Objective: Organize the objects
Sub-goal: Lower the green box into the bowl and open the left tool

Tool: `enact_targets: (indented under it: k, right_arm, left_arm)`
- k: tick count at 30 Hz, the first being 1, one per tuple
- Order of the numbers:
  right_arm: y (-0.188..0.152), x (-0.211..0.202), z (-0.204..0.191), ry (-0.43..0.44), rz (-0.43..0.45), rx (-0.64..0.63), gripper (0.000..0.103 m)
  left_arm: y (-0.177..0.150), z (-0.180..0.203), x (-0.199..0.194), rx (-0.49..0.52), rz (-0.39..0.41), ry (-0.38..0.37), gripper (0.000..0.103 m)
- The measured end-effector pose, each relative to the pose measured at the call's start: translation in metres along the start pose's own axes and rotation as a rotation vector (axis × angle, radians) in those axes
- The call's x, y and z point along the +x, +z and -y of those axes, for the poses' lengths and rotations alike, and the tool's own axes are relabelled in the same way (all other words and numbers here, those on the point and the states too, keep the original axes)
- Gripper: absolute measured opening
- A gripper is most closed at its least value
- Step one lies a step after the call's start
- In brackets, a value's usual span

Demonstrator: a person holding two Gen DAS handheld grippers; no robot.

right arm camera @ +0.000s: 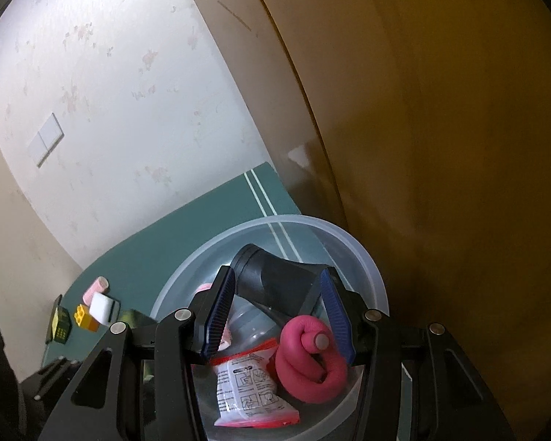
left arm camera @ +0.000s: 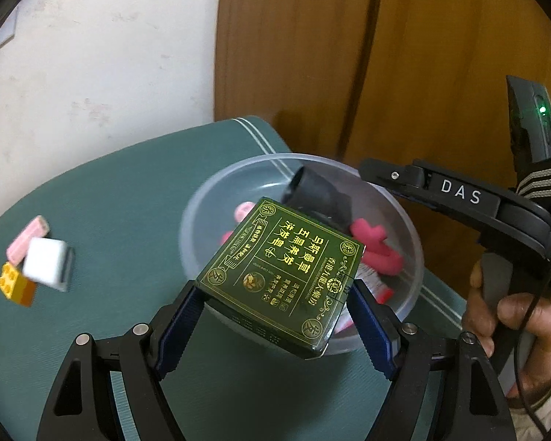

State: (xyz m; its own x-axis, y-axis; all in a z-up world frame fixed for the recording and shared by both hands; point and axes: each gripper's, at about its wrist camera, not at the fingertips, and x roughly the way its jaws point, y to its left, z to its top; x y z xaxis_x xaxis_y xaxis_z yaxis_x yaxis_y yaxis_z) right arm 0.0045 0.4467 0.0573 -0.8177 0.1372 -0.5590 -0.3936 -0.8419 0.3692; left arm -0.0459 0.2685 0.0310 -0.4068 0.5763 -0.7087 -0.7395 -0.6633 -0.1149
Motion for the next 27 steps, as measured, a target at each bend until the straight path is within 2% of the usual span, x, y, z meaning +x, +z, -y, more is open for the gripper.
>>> enact_targets:
  k: [10, 17, 27]
  right_arm:
    - [0.001, -0.002, 0.001, 0.019, 0.000, 0.027, 0.051]
    - [0.001, -0.002, 0.002, 0.019, -0.001, 0.026, 0.051]
    - [-0.001, -0.003, 0.001, 0.019, -0.005, 0.018, 0.051]
  left_arm:
    - [0.003, -0.002, 0.027, -0.023, -0.018, -0.028, 0.083]
    - [-0.002, -0.001, 0.035, 0.046, -0.002, 0.028, 0.083]
    - [0.013, -0.021, 0.046, 0.004, 0.014, 0.067, 0.083]
